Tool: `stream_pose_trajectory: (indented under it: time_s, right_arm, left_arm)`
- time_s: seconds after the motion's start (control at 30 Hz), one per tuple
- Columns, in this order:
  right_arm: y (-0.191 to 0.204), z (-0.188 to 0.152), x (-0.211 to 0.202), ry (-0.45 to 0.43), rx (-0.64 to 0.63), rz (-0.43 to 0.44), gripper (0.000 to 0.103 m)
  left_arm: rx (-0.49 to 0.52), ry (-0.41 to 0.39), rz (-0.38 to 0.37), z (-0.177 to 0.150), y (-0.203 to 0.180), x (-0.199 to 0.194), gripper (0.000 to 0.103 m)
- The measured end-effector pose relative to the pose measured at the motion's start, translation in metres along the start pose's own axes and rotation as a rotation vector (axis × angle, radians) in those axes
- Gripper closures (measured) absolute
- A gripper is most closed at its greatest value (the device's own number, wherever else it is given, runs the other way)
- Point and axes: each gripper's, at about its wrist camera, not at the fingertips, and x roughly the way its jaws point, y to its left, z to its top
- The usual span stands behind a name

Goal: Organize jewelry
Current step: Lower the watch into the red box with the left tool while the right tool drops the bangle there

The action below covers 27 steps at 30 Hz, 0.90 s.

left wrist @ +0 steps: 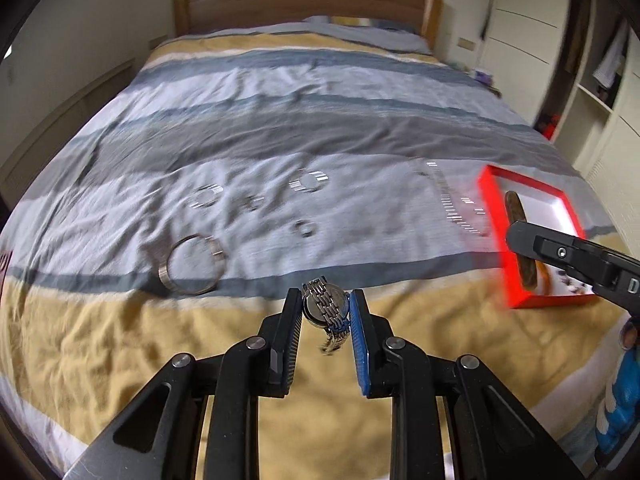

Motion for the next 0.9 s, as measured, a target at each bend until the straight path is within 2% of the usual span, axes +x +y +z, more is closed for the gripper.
stream_pose_trajectory:
  time_s: [0.23, 0.47, 0.67, 0.9]
  right_arm:
    - [-0.090, 0.011, -0.037, -0.025, 0.057, -0.157, 0.095]
    - [-0.169, 0.030, -0.033, 0.016, 0.062, -0.266, 0.095]
    - [-0.217, 0.039, -0.012, 0.082, 0.046, -0.306, 0.095]
    - [-0.232, 0.044, 0.018, 0.149, -0.012, -0.317, 0.095]
  left_arm:
    - [0.103, -0.010, -0.114, 0.031, -0.090, 0.018, 0.080]
    - [0.195, 0.011, -0.220, 0.068, -0.186, 0.071, 0.080]
    - [0.253, 0.050, -0.222, 0.079, -0.233, 0.118, 0.080]
    - [0.282, 0.072, -0.177, 0.080, -0.246, 0.164, 0.079]
